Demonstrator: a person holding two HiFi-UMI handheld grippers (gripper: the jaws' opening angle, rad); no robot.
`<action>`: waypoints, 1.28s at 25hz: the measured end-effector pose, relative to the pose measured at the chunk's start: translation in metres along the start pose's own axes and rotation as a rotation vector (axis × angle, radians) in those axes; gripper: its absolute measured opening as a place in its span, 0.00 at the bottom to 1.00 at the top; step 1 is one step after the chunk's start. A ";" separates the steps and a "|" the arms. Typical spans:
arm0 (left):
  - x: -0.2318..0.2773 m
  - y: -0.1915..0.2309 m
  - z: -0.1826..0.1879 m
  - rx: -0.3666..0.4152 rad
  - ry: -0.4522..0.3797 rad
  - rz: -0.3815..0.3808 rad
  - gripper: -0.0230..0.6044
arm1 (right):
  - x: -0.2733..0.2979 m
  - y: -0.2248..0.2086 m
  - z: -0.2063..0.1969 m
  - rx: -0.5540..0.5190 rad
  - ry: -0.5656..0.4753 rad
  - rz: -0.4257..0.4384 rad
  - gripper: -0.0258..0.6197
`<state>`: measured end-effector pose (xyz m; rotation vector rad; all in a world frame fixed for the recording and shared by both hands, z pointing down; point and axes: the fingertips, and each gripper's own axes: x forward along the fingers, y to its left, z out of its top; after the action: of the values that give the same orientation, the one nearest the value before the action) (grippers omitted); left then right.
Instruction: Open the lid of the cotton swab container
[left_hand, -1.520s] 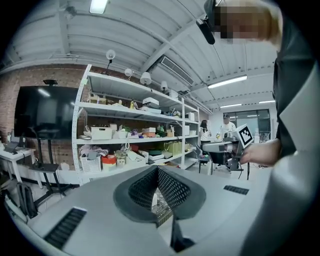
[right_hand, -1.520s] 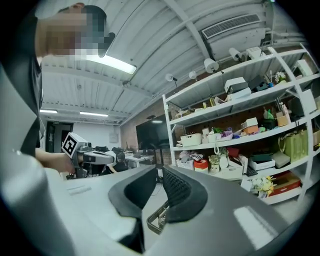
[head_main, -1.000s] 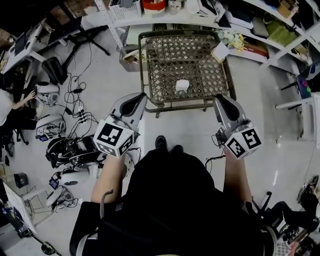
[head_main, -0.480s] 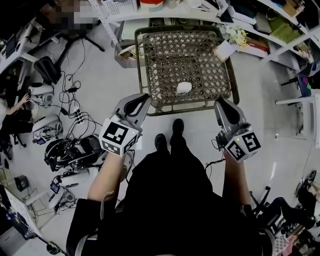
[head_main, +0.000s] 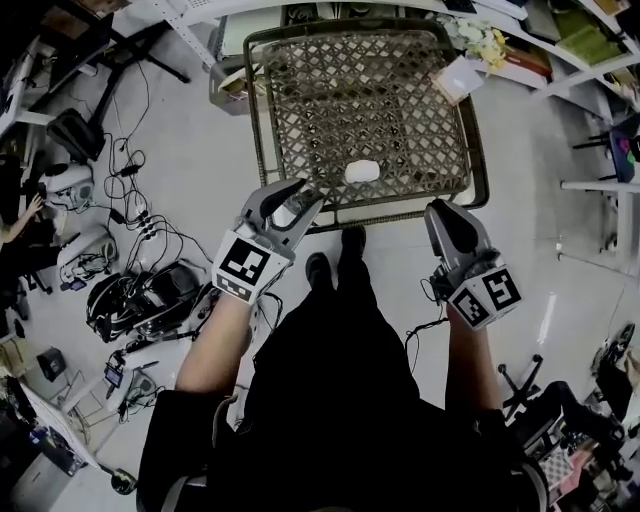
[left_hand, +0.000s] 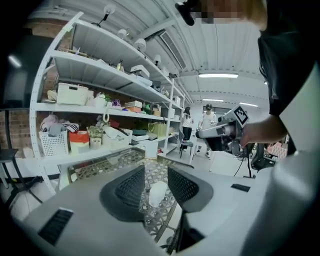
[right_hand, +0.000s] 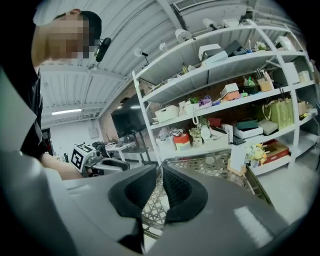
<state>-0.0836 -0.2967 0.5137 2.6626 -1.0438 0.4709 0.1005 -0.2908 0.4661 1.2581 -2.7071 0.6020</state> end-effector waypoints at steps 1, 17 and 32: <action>0.009 0.000 -0.008 0.002 0.006 -0.012 0.26 | 0.002 -0.004 -0.008 0.012 0.009 -0.003 0.12; 0.129 -0.001 -0.137 0.069 0.194 -0.252 0.46 | 0.047 -0.023 -0.084 0.109 0.097 0.026 0.12; 0.178 -0.020 -0.167 0.242 0.327 -0.358 0.46 | 0.033 -0.040 -0.082 0.137 0.082 -0.031 0.12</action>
<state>0.0182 -0.3353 0.7328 2.7593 -0.4280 0.9600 0.1024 -0.3060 0.5617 1.2721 -2.6140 0.8292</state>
